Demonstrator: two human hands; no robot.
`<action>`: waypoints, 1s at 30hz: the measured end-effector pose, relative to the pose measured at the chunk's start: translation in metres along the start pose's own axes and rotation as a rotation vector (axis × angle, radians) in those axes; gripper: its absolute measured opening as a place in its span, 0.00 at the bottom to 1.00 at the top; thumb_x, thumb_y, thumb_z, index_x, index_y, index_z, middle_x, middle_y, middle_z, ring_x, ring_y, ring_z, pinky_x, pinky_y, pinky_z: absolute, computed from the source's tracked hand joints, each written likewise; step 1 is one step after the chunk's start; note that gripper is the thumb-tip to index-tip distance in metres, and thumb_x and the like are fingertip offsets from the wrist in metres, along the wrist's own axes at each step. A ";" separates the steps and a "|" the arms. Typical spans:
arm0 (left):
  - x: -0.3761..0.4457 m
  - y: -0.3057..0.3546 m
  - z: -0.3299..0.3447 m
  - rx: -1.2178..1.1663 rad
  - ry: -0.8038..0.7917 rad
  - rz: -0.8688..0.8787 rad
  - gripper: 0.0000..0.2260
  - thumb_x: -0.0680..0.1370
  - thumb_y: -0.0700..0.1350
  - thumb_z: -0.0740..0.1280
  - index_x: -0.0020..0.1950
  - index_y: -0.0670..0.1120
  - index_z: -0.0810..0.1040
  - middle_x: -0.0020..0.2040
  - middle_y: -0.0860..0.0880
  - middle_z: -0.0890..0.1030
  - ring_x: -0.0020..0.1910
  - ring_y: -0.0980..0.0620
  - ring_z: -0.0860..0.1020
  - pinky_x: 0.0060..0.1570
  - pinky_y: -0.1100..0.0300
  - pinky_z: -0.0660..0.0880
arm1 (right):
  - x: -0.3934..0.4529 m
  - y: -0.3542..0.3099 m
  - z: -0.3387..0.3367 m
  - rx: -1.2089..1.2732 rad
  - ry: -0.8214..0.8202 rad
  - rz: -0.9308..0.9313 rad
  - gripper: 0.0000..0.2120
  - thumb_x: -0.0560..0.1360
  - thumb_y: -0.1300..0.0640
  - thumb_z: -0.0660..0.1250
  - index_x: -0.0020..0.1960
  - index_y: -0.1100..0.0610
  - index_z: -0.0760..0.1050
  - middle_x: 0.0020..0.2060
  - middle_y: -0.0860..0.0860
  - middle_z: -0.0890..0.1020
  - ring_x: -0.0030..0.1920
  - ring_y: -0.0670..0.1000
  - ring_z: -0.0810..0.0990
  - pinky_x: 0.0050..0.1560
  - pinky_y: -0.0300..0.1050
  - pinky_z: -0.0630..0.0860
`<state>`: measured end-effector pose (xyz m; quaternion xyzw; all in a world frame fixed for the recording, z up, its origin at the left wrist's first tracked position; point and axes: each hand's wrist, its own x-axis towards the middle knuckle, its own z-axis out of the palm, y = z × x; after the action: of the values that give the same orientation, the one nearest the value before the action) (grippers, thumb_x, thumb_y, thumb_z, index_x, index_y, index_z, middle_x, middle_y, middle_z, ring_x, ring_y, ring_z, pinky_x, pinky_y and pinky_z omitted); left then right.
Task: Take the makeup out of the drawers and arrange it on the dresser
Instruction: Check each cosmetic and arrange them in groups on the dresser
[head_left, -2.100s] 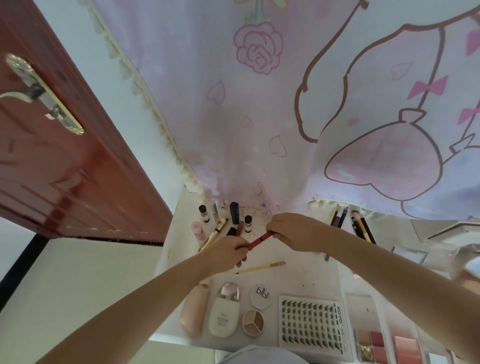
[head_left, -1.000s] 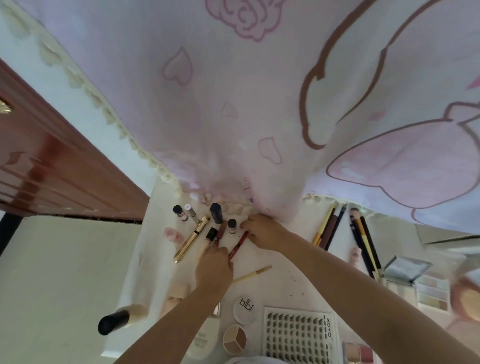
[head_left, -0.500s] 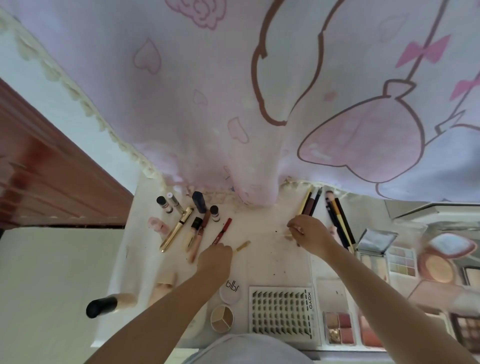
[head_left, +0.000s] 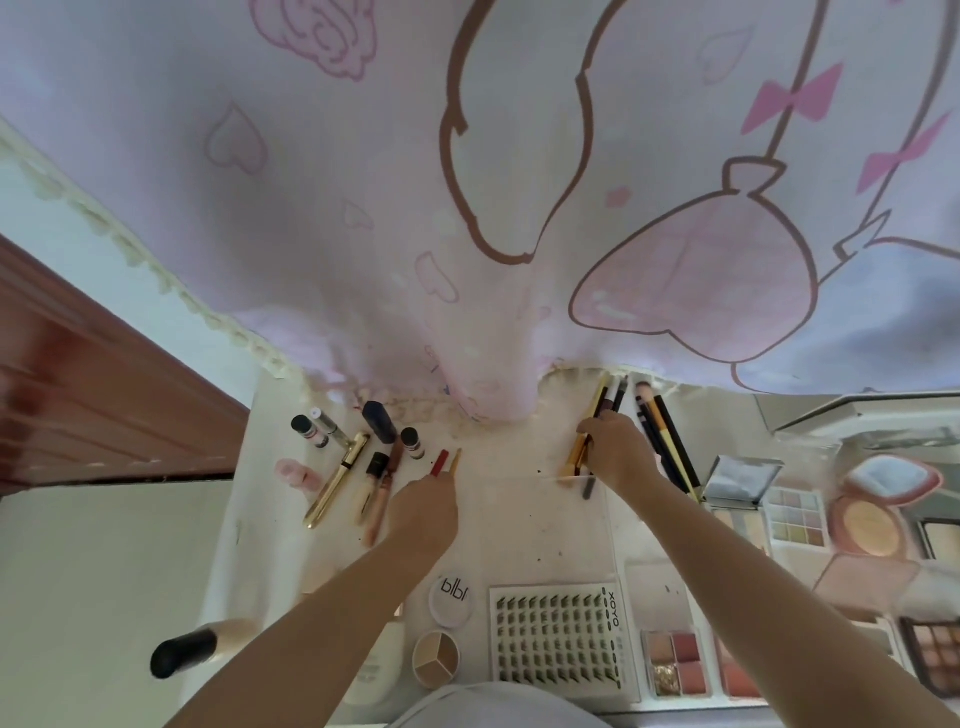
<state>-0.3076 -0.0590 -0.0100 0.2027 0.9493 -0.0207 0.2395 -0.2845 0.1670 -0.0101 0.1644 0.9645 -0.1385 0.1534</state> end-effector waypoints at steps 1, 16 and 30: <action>0.000 -0.001 0.001 -0.012 0.009 0.014 0.12 0.80 0.44 0.53 0.60 0.43 0.68 0.56 0.46 0.77 0.53 0.48 0.77 0.44 0.59 0.71 | 0.004 0.001 -0.001 -0.055 -0.023 -0.036 0.18 0.75 0.64 0.58 0.63 0.55 0.71 0.57 0.54 0.73 0.60 0.54 0.71 0.56 0.44 0.72; -0.012 -0.027 0.008 -0.155 0.203 0.096 0.13 0.79 0.48 0.53 0.60 0.48 0.71 0.56 0.51 0.75 0.56 0.53 0.72 0.56 0.62 0.68 | 0.002 -0.036 -0.033 0.219 0.453 -0.640 0.05 0.66 0.68 0.72 0.41 0.65 0.79 0.34 0.56 0.81 0.34 0.55 0.79 0.36 0.43 0.79; -0.036 -0.049 0.023 -0.054 0.136 0.091 0.15 0.78 0.46 0.53 0.64 0.48 0.68 0.64 0.51 0.70 0.66 0.51 0.64 0.60 0.61 0.67 | -0.014 -0.138 0.041 0.782 -0.224 0.325 0.13 0.72 0.63 0.64 0.32 0.57 0.63 0.30 0.54 0.74 0.24 0.49 0.75 0.24 0.39 0.73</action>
<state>-0.2881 -0.1207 -0.0163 0.2400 0.9534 0.0297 0.1805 -0.3108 0.0250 -0.0133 0.3438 0.7784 -0.4844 0.2029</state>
